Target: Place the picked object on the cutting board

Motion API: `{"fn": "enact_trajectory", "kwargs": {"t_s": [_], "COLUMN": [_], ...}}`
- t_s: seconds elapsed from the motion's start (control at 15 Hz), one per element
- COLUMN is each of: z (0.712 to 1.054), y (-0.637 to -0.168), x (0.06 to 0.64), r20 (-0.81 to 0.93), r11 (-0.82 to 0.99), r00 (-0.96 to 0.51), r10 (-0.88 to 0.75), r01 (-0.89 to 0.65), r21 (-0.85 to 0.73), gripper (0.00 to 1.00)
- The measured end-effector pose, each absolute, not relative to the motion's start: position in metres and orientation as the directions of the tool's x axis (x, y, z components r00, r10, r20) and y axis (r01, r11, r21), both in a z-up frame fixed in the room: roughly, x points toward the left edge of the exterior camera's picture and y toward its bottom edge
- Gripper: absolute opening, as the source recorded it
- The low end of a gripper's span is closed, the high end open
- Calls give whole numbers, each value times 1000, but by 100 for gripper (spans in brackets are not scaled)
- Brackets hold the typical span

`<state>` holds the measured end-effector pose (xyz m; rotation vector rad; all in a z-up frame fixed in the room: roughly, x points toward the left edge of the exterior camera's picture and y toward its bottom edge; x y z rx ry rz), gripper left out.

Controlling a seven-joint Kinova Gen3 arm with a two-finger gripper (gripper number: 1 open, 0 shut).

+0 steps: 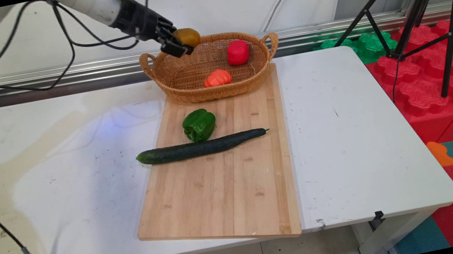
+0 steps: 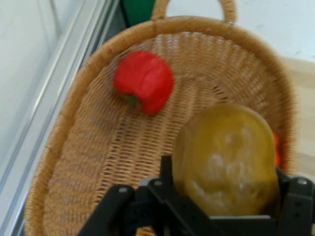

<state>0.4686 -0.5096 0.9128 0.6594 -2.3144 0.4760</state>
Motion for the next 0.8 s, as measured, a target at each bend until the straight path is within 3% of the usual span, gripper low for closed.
{"fn": "enact_trajectory", "kwargs": {"t_s": [0.47,0.8], "z": [942,944], "y": [-460,-427], "x": [469,456], "r20": [714,710], "r11": [883,925], "r00": [-657,-678], "r10": [-243,-191], "r01": [-454,-366], "r21": [-118,-101], "gripper": [0,0]}}
